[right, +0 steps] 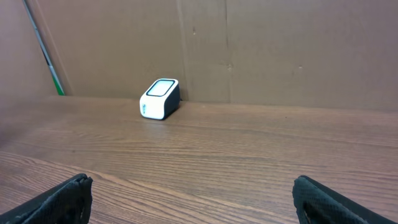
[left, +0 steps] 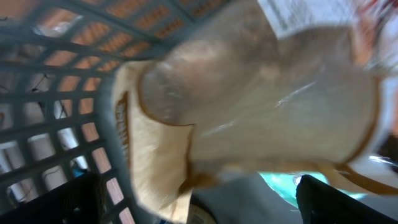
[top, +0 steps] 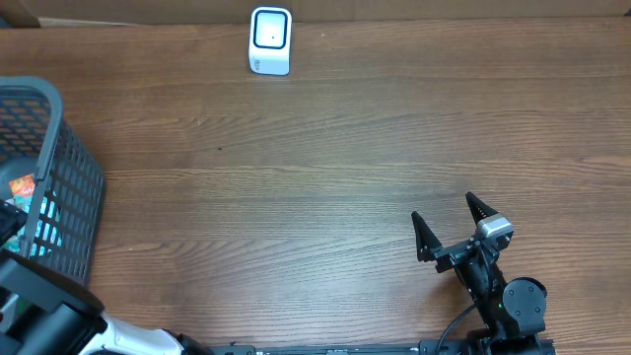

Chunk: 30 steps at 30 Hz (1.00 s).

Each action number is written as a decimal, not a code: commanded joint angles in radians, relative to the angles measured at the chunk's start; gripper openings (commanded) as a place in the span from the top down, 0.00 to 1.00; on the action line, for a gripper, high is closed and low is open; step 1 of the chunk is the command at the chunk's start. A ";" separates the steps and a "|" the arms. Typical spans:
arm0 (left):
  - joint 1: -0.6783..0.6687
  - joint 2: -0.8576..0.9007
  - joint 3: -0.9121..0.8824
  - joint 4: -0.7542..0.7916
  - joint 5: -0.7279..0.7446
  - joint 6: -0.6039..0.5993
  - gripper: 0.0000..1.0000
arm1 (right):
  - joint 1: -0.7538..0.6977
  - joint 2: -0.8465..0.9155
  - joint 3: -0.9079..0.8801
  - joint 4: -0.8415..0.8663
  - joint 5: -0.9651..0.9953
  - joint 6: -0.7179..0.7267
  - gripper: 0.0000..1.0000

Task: Scan the item barcode
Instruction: 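Grasp the clear plastic snack bag inside the basket with the left gripper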

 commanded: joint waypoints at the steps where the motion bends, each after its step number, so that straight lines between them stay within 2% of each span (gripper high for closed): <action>1: 0.005 0.071 -0.011 0.010 -0.018 0.111 0.00 | 0.002 -0.010 -0.010 0.007 -0.008 0.000 0.00; 8: 0.005 0.096 -0.011 0.086 -0.039 0.134 0.01 | 0.002 -0.010 -0.010 0.006 -0.008 0.000 0.00; 11: 0.006 0.098 -0.011 0.103 -0.039 0.134 0.07 | 0.002 -0.010 -0.010 0.006 -0.008 0.000 0.00; 14: 0.007 0.105 -0.011 0.114 -0.039 0.134 0.20 | 0.002 -0.010 -0.010 0.006 -0.008 0.000 0.00; 20: 0.007 0.119 -0.011 0.113 -0.035 0.134 0.57 | 0.002 -0.010 -0.010 0.007 -0.008 0.000 0.00; 23: 0.005 0.119 -0.010 0.105 -0.035 0.138 0.95 | 0.002 -0.010 -0.010 0.006 -0.008 0.000 0.00; 30: -0.021 0.115 0.041 0.068 0.037 0.180 0.96 | 0.002 -0.010 -0.010 0.006 -0.008 0.000 0.00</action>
